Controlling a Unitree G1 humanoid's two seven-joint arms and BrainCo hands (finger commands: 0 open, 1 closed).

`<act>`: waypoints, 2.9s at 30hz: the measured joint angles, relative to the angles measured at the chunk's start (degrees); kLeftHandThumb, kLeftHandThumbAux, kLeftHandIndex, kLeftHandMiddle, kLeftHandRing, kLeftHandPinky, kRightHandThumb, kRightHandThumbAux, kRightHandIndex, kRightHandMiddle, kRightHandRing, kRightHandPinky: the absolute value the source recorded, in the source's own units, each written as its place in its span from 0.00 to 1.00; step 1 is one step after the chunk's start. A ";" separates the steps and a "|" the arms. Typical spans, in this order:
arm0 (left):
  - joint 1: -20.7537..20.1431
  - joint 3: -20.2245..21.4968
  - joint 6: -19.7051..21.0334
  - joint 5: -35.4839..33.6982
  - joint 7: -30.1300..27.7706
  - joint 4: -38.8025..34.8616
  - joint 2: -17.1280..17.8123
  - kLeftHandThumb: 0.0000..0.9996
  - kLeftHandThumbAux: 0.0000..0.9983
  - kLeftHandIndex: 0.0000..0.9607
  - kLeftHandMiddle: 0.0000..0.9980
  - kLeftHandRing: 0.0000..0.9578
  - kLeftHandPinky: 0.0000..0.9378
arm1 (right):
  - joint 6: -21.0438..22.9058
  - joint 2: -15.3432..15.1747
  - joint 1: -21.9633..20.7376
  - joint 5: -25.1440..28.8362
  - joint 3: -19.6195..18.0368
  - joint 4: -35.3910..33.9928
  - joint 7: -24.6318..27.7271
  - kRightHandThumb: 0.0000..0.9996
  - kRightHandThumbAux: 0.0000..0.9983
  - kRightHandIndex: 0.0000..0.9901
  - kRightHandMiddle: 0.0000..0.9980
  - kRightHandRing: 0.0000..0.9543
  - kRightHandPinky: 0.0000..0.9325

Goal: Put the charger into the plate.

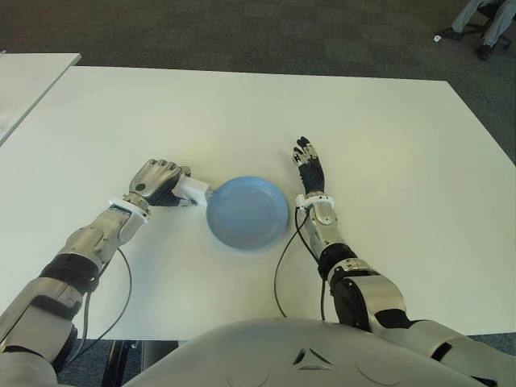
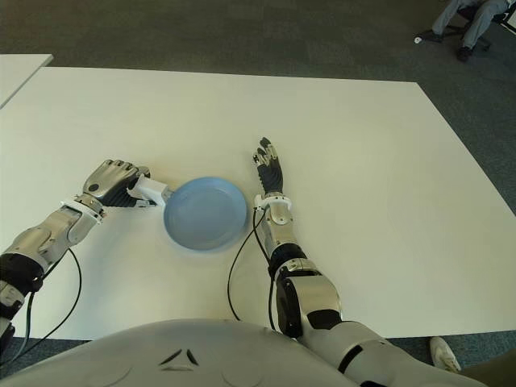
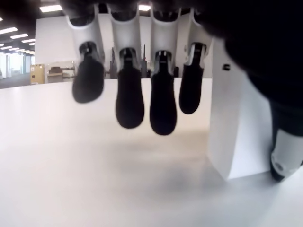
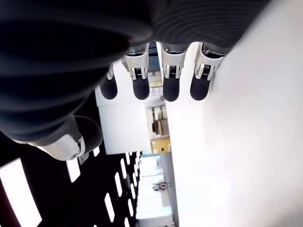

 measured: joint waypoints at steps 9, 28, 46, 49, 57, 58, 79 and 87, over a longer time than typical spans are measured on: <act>-0.13 0.07 -2.07 -0.46 1.65 1.97 -0.21 0.75 0.70 0.46 0.85 0.88 0.88 | 0.14 0.00 -0.03 0.10 -0.07 0.20 0.06 0.00 0.52 0.06 0.13 0.11 0.13; 0.13 0.42 -3.75 -0.39 2.11 1.95 -0.20 0.75 0.70 0.46 0.86 0.89 0.90 | 0.14 -0.01 -0.24 0.21 -0.29 0.65 0.93 0.00 0.51 0.06 0.16 0.14 0.15; 0.84 0.44 -2.49 1.96 2.60 -1.67 0.55 0.75 0.70 0.46 0.85 0.88 0.82 | 0.14 -0.05 -0.59 -0.04 -0.07 1.15 0.36 0.00 0.51 0.06 0.15 0.15 0.14; 0.94 0.45 -1.56 2.50 2.59 -2.39 0.86 0.75 0.70 0.46 0.85 0.87 0.81 | 0.14 -0.05 -0.65 -0.06 -0.02 1.24 0.29 0.00 0.51 0.06 0.16 0.15 0.15; 1.51 0.68 0.29 2.48 2.15 -4.08 1.25 0.75 0.70 0.46 0.85 0.87 0.83 | 0.14 -0.09 -0.83 -0.07 0.04 1.44 0.25 0.00 0.52 0.06 0.17 0.17 0.16; 1.60 0.74 0.27 2.41 2.15 -4.20 1.27 0.75 0.70 0.46 0.85 0.87 0.83 | 0.14 -0.09 -0.84 -0.07 0.04 1.46 0.26 0.00 0.52 0.06 0.17 0.17 0.16; 1.67 9.49 2.01 -1.45 -2.32 -16.76 1.90 0.75 0.70 0.46 0.88 0.90 0.88 | 0.13 -0.13 -1.10 -0.07 0.02 1.81 0.66 0.00 0.52 0.07 0.19 0.19 0.17; 1.93 11.28 2.12 -3.11 -4.15 -17.75 1.18 0.75 0.70 0.46 0.88 0.90 0.87 | 0.14 -0.15 -1.22 -0.06 0.00 1.98 0.69 0.00 0.51 0.06 0.20 0.19 0.19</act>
